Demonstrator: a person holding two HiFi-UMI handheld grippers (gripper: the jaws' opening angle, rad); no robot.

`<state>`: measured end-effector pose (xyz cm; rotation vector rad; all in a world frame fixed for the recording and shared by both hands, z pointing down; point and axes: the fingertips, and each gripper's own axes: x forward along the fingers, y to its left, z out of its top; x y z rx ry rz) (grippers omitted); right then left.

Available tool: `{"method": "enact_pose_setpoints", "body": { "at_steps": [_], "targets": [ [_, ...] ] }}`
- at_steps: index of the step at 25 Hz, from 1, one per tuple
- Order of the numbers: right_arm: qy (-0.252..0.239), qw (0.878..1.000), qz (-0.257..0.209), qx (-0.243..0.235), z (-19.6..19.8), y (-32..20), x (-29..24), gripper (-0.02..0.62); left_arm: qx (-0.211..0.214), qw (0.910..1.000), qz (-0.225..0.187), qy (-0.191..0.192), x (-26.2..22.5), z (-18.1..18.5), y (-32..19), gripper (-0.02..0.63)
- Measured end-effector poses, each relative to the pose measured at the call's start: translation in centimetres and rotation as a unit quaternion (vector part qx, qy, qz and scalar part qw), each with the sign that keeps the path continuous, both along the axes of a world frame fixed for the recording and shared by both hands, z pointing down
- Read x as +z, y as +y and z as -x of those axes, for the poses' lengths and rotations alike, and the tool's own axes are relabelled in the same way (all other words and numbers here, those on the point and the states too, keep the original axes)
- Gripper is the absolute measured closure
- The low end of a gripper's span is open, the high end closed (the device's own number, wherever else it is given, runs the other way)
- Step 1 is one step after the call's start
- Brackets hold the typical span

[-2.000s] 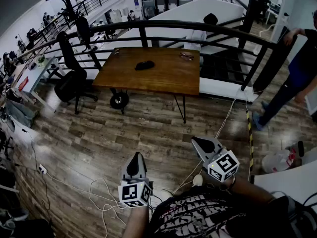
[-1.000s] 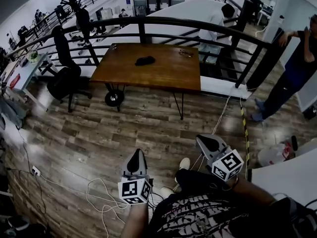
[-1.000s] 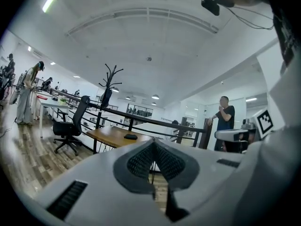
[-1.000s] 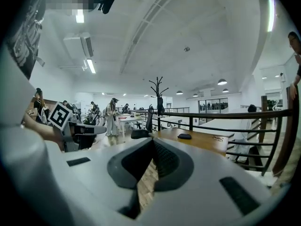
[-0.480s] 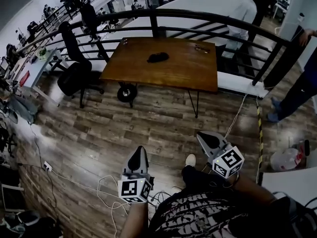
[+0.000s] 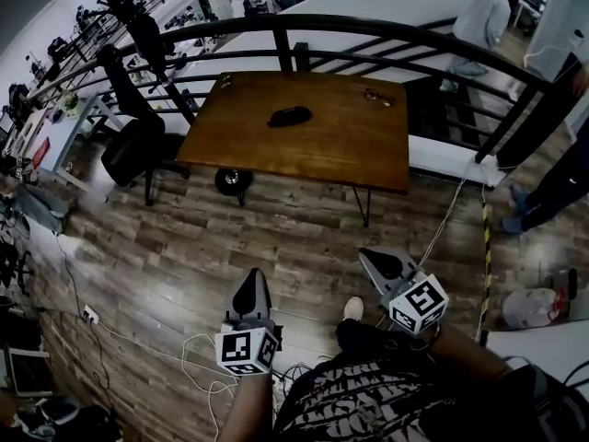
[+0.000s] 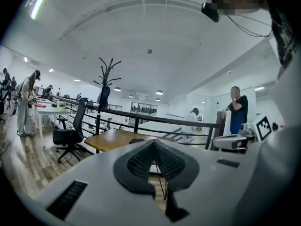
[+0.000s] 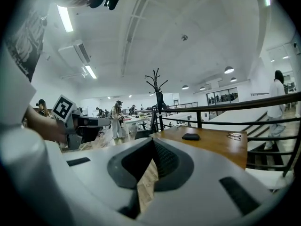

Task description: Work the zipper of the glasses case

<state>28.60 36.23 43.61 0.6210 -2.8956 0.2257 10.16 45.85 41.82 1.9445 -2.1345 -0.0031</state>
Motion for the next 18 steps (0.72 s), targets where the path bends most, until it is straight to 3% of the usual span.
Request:
{"method": "enact_pose_setpoints", "body": {
  "at_steps": [7,18],
  "targets": [
    [-0.011,1.0,0.003,-0.016,0.2,-5.8,-0.6,0.598,-0.028,0.9995,0.012,-0.01,0.4,0.3,-5.9,0.6],
    [-0.021,0.999,0.015,-0.029,1.2,-10.0,-1.1,0.598,-0.023,0.9995,-0.007,-0.021,-1.3,-0.2,-10.1,0.6]
  ]
}}
